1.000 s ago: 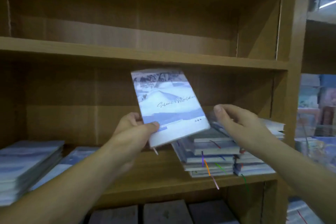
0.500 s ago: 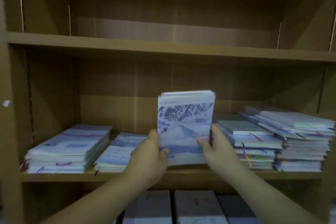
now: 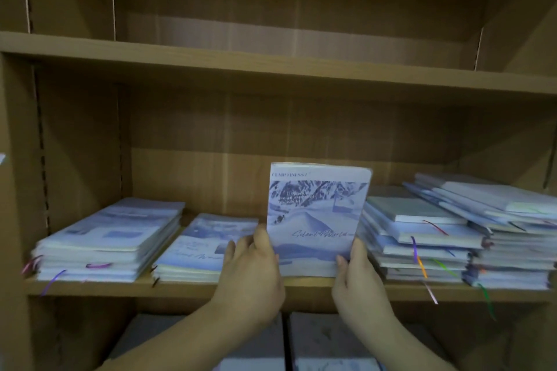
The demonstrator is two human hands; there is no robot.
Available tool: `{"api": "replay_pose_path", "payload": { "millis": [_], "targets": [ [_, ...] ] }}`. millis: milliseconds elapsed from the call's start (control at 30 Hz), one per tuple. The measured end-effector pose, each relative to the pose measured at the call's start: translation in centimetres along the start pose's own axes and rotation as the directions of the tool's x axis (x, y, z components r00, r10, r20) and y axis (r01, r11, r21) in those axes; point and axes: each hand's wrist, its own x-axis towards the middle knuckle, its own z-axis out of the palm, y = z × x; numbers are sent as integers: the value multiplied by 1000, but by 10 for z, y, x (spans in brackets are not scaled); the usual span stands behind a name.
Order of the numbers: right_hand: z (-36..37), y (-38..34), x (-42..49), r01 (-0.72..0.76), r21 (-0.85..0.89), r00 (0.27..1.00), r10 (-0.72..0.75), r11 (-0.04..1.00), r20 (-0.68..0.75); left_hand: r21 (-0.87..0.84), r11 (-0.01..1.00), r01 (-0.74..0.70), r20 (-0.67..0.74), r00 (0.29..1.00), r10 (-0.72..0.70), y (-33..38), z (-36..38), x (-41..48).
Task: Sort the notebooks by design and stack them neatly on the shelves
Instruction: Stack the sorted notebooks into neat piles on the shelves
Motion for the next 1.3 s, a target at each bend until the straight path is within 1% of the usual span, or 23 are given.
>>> {"api": "replay_pose_path", "payload": {
  "millis": [100, 133, 200, 267, 300, 367, 400, 467, 567, 633, 667, 700, 767, 867, 1000, 1100, 1200, 1300],
  "targets": [
    [3, -2, -2, -36, -21, 999, 36, 999, -16, -11, 1000, 11, 40, 999, -11, 2, 2, 0],
    [4, -3, -3, -45, -11, 999, 45, 999, -21, -17, 1000, 7, 54, 999, -6, 1, 2, 1],
    [4, -5, -6, -57, 46, 998, 59, 997, -33, -89, 996, -6, 69, 998, 12, 0, -1, -1],
    [1, -10, -7, -62, 169, 994, 75, 984, -75, -179, 982, -61, 11, 998, 64, 2, -8, -6],
    [-1, -13, -8, -52, 223, 992, 76, 973, -99, -210, 972, -108, -51, 994, 99, 2, -13, -10],
    [-4, -19, -9, -17, 277, 989, 56, 961, -136, -273, 941, -198, -175, 973, 154, -2, -23, -13],
    [-5, -22, -8, 10, 285, 990, 31, 958, -138, -324, 921, -218, -212, 965, 154, -6, -29, -14],
    [-6, -35, -4, 47, 281, 993, -14, 958, -117, -417, 886, -201, -228, 967, 113, -17, -42, -10],
    [0, -60, 9, 56, 332, 998, -44, 942, -44, -476, 875, -83, -199, 980, -15, -42, -59, 1],
    [10, -78, 19, 23, 364, 998, -43, 931, 45, -470, 882, 28, -187, 974, -130, -63, -64, 7],
    [18, -85, 23, 7, 349, 995, -43, 937, 93, -470, 880, 71, -184, 967, -177, -74, -66, 9],
    [26, -93, 27, -2, 325, 990, -44, 946, 134, -477, 873, 104, -174, 962, -210, -86, -68, 11],
    [44, -103, 32, 4, 276, 986, -50, 961, 160, -496, 855, 149, -140, 959, -248, -104, -73, 14],
    [68, -110, 37, -6, 257, 985, -38, 966, 166, -435, 876, 209, -97, 956, -276, -122, -79, 16],
    [83, -113, 37, -49, 267, 977, -9, 962, 212, -351, 901, 254, -79, 951, -299, -135, -85, 25],
    [87, -110, 38, -74, 238, 980, 27, 968, 196, -309, 908, 284, -67, 945, -319, -135, -83, 32],
    [85, -106, 36, -89, 190, 977, 48, 978, 210, -264, 923, 281, -64, 950, -307, -133, -75, 35],
    [85, -103, 34, -51, 144, 975, 18, 988, 220, -215, 947, 239, -82, 962, -261, -136, -70, 30]
  ]
}}
